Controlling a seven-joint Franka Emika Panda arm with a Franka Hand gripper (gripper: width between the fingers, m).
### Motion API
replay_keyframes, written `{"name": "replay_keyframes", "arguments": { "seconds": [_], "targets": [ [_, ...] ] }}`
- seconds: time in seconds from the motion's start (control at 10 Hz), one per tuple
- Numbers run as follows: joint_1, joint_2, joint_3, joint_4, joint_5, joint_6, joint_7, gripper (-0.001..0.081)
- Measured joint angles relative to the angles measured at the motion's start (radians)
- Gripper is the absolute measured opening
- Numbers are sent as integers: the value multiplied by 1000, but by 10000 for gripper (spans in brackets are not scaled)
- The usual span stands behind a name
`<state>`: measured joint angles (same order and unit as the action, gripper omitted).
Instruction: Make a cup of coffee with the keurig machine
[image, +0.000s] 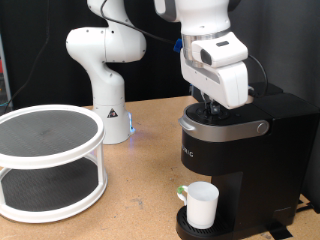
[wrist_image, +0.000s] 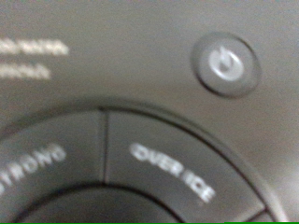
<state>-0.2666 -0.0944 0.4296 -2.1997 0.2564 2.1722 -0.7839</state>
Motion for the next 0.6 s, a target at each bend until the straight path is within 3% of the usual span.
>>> {"name": "replay_keyframes", "arguments": {
  "seconds": [0.4, 0.6],
  "targets": [
    [6, -80, 1, -92, 152, 111, -28, 2],
    [4, -120, -1, -104, 184, 108, -47, 2]
  ]
}}
